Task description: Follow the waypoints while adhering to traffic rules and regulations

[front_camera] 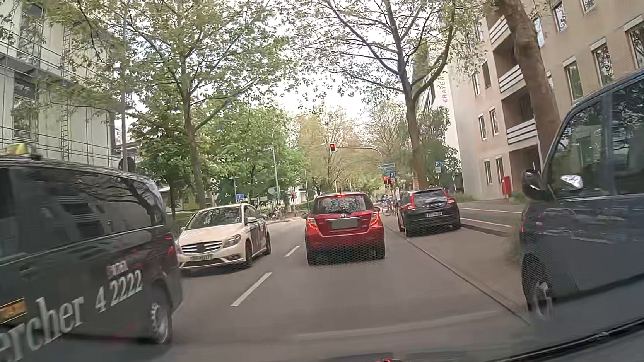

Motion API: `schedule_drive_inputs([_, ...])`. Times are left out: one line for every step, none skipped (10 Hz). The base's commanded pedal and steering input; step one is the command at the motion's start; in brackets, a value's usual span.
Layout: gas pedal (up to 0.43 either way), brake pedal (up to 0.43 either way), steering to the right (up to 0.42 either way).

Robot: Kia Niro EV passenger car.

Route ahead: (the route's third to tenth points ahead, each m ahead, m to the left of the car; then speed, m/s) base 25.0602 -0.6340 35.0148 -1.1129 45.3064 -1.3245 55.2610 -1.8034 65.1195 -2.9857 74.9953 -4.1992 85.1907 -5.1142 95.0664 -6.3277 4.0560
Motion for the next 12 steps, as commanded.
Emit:
schedule_drive_inputs([0.0,0.171,-0.007])
schedule_drive_inputs([0.0,0.171,-0.006])
schedule_drive_inputs([0.0,0.171,-0.004])
schedule_drive_inputs([0.0,0.177,-0.001])
schedule_drive_inputs([0.0,0.177,0.002])
schedule_drive_inputs([0.0,0.183,0.005])
schedule_drive_inputs([0.0,0.189,0.005])
schedule_drive_inputs([0.0,0.183,0.005])
schedule_drive_inputs([0.0,0.183,0.005])
schedule_drive_inputs([0.0,0.189,0.005])
schedule_drive_inputs([0.0,0.189,0.005])
schedule_drive_inputs([0.0,0.195,0.005])
